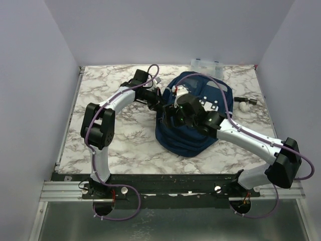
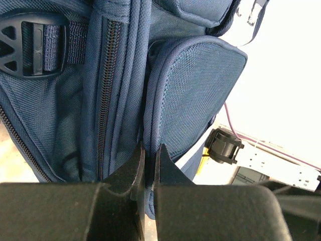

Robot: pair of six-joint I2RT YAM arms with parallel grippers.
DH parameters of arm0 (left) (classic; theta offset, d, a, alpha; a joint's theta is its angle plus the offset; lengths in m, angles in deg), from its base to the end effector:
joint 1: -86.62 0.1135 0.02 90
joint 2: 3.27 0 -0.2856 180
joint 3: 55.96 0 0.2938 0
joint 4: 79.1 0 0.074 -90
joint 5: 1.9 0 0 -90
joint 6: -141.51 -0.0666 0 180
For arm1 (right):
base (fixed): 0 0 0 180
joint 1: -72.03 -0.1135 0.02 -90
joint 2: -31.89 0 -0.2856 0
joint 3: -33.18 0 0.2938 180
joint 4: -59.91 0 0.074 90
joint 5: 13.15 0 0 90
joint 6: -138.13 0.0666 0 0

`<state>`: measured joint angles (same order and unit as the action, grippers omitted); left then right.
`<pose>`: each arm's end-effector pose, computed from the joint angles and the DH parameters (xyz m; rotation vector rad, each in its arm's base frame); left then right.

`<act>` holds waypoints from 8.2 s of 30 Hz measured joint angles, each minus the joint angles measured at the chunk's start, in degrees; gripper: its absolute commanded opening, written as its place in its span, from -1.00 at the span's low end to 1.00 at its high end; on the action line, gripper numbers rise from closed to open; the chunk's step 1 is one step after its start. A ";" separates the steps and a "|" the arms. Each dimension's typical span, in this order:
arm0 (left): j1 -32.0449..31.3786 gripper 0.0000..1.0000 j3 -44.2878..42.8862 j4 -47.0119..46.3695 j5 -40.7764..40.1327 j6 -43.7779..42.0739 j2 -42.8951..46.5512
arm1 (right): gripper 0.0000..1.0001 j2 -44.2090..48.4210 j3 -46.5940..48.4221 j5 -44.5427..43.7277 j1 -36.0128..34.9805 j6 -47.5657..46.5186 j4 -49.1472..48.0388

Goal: Pack the student bag
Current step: Zip the student bag at the center of the board.

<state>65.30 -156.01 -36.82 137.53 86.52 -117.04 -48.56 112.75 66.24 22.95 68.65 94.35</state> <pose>0.4345 -0.2239 0.2079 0.0545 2.6785 -1.4593 0.2583 0.2792 0.3100 -0.4432 2.1723 0.4846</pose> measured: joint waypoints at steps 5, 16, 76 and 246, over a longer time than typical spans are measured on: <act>0.26 -1.00 0.31 -0.24 0.07 0.37 0.57 | 0.38 -2.89 -0.72 -0.92 -4.04 -2.27 -5.14; 0.76 -1.00 0.33 -0.46 0.26 -0.31 1.18 | -0.58 -11.32 -2.14 -15.72 -6.75 -14.45 -9.22; 1.75 -0.31 13.99 -7.37 19.06 -54.62 9.77 | -0.99 -1.88 -10.03 12.44 5.33 -8.92 -14.95; -3.91 -1.00 61.48 -57.59 -7.32 54.45 35.91 | -0.13 32.46 -35.76 -27.47 -19.06 33.11 -2.40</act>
<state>61.39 -94.53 -94.41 130.21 140.96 -81.13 -16.10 76.99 38.77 3.89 101.76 91.94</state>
